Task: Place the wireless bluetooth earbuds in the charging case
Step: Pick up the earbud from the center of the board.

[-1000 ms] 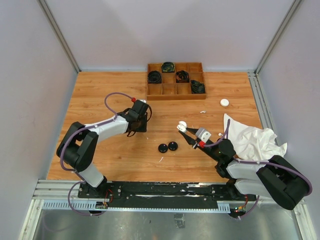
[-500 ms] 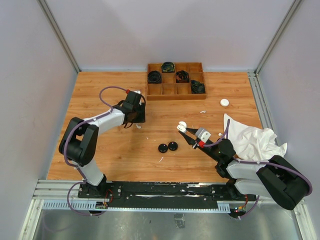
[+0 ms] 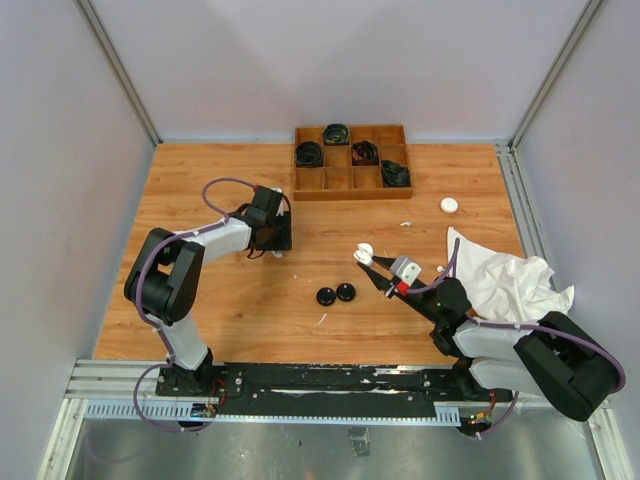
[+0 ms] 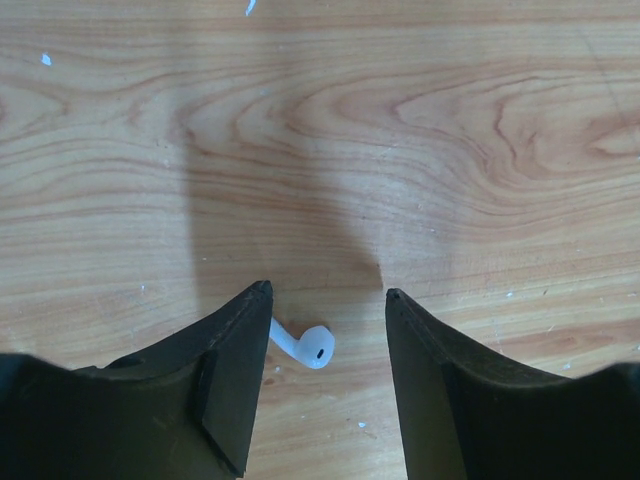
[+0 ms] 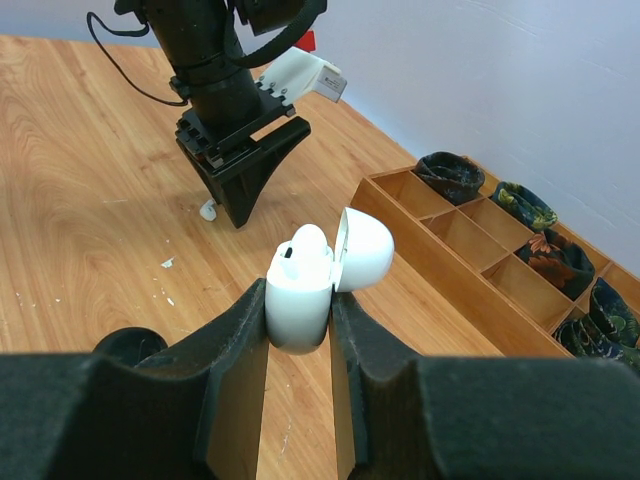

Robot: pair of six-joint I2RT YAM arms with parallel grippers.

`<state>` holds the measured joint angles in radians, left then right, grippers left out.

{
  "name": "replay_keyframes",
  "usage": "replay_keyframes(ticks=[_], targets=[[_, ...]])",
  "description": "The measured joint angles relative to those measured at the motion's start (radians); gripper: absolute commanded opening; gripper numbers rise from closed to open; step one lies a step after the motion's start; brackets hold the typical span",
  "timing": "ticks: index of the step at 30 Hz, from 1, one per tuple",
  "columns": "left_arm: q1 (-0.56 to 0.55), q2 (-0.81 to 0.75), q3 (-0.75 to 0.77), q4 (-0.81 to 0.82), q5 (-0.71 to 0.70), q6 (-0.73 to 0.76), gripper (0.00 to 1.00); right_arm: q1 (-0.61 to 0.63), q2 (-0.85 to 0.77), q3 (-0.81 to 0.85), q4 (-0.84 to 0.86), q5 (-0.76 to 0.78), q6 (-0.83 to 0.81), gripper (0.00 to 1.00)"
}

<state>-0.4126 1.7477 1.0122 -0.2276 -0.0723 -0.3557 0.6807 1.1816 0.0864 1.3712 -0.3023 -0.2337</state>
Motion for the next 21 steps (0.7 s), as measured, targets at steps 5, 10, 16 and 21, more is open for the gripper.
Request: replay_keyframes(ticks=[5,10,16,21], targets=[[0.0,-0.013,-0.03,0.024,0.017,-0.005,0.56,0.0,-0.008,0.0,-0.001,0.0,0.0,0.2],[0.0,-0.054,-0.08,0.032,0.032,-0.011,0.56,0.0,-0.011,0.0,-0.003,0.0,0.0,0.2],[-0.008,-0.097,-0.122,0.016,0.041,-0.023,0.54,0.0,-0.011,0.0,-0.006,0.0,0.0,0.2],[-0.029,-0.109,-0.13,-0.006,0.047,-0.037,0.52,0.0,-0.011,0.0,-0.007,0.0,0.0,0.2]])
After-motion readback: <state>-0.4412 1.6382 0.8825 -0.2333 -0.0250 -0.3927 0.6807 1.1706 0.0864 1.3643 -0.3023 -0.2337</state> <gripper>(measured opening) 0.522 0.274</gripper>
